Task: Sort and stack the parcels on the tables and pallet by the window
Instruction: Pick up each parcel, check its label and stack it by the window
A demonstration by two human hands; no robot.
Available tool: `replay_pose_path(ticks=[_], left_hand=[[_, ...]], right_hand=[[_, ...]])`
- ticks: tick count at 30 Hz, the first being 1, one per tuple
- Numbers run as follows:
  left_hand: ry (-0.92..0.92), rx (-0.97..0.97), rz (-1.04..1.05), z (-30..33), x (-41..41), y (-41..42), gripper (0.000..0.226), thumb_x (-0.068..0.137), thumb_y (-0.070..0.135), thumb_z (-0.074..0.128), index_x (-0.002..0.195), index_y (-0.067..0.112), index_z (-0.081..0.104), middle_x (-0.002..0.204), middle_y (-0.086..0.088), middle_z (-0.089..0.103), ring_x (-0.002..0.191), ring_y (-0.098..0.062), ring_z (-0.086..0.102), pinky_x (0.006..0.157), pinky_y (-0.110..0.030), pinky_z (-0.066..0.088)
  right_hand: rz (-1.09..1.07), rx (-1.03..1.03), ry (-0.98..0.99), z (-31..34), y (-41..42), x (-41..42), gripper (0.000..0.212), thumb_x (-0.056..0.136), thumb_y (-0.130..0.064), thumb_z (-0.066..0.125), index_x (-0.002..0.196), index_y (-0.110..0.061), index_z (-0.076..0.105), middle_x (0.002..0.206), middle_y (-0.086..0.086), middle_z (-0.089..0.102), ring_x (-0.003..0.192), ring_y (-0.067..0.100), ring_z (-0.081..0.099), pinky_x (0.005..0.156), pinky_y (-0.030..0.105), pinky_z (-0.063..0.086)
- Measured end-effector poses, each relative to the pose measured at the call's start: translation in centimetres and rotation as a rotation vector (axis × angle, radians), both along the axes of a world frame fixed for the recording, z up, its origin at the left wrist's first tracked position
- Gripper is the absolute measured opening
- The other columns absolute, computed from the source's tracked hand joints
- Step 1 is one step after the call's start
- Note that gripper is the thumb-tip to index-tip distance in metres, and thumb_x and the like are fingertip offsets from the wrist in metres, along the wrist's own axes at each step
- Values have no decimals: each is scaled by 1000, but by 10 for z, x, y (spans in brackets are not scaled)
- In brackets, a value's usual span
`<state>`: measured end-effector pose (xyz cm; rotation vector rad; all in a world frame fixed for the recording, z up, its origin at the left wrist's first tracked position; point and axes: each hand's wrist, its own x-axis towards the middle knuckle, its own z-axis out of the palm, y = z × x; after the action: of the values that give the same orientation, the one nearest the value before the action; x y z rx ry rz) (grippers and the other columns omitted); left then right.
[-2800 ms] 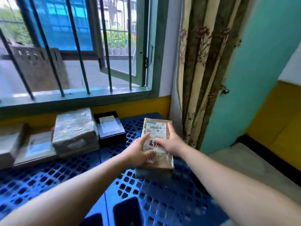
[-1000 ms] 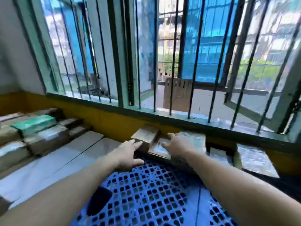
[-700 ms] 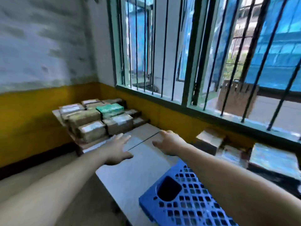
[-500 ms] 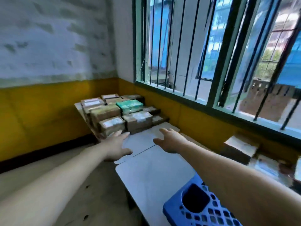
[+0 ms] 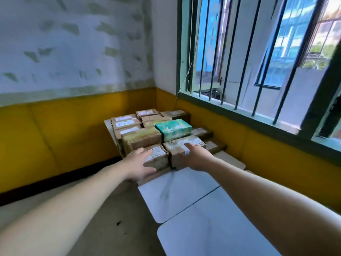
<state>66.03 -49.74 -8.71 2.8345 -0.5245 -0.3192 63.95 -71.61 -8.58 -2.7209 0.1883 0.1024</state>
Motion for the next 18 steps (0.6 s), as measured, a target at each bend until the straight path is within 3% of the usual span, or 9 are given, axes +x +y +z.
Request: replay_pose_path(ticks=[4, 10, 15, 18], left_hand=[[12, 3, 6, -4, 60, 27, 81, 91, 50, 56, 154, 29, 9, 162, -3, -1, 149, -26, 3, 120, -37, 11], [-1, -43, -43, -9, 170, 85, 82, 89, 52, 56, 153, 31, 9, 162, -2, -1, 149, -24, 4, 121, -41, 12], [16, -61, -76, -3, 256, 151, 82, 90, 50, 57, 154, 28, 11, 162, -3, 2, 148, -24, 7, 120, -34, 11], [27, -43, -99, 0, 308, 176, 83, 90, 50, 58, 154, 26, 11, 162, -1, 1, 148, -23, 6, 121, -38, 11]], right_hand=[[-12, -6, -22, 6, 27, 57, 69, 96, -58, 48, 153, -25, 28, 151, 9, 43, 131, 29, 47, 100, 38, 46], [-77, 22, -15, 3, 88, 155, 63, 98, -54, 48, 151, -25, 31, 146, 10, 47, 119, 25, 54, 88, 32, 50], [-97, -26, -16, 6, 148, 249, 70, 95, -61, 45, 153, -27, 28, 152, 9, 40, 132, 30, 46, 102, 38, 44], [-110, -12, -14, 9, 174, 293, 71, 94, -62, 46, 153, -27, 28, 151, 9, 42, 130, 31, 47, 98, 36, 45]])
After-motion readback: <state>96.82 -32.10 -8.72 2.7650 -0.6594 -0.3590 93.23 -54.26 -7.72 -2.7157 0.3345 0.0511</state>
